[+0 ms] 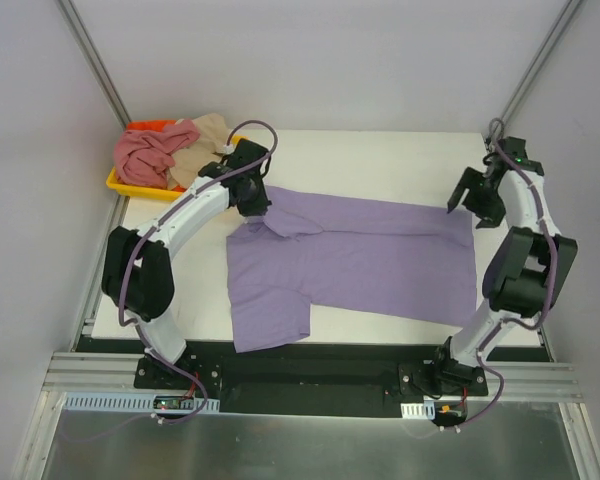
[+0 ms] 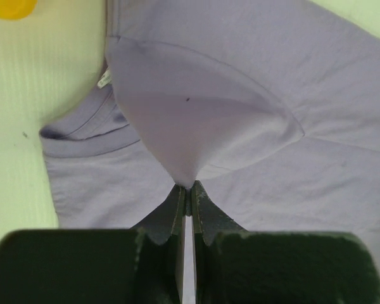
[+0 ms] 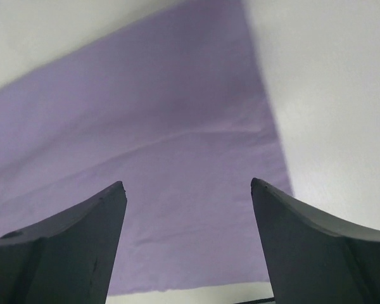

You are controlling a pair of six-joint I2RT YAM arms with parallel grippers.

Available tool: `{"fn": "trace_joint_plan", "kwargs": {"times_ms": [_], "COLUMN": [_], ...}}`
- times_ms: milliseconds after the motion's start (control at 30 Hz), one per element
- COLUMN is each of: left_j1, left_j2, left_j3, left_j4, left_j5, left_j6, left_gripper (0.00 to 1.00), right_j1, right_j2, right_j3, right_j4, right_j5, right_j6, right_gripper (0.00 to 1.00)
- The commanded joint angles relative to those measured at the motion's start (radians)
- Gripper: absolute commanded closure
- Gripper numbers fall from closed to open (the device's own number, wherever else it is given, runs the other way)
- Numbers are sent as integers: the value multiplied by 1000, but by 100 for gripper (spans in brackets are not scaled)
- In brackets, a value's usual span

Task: Fold and stack the t-shirts
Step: Fold the flattened tshirt in 1/3 of the way

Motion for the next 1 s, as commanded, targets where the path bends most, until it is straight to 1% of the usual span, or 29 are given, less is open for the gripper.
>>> {"fn": "trace_joint_plan", "kwargs": {"times_ms": [0,100,133,200,300,400,500,667,967], "left_j1": [43,89,105,139,181,185,187,187,188], "left_j2": [75,152,181,239,308,342,370,400,397], "left_j3": [122,197,218,268,320,325,306,295,291], "left_j4": [-12,-12,-12,-12,-13,-12,-12,-13,-10], "left_j5": [59,105,106,164,253,249,257,252,234], "left_j6": [15,32,36,39,47,58,61,55,53], "left_gripper": [100,100,100,100,100,100,100,100,100], "right_j1": [205,430,507,632,787,896,950,973,980], "right_j2": [-237,-275,-263,-217,-108,54,174,286,360], "right_j3": [-173,-266,-284,-298,-265,-144,-15,93,141], "right_j4": [182,338,389,483,604,630,585,519,462], "right_j5": [-89,-164,-179,-210,-192,-228,-186,-91,15], "right_j6": [-48,-48,-22,19,81,104,118,129,113], "right_gripper": [18,18,18,21,25,35,40,46,55]}}
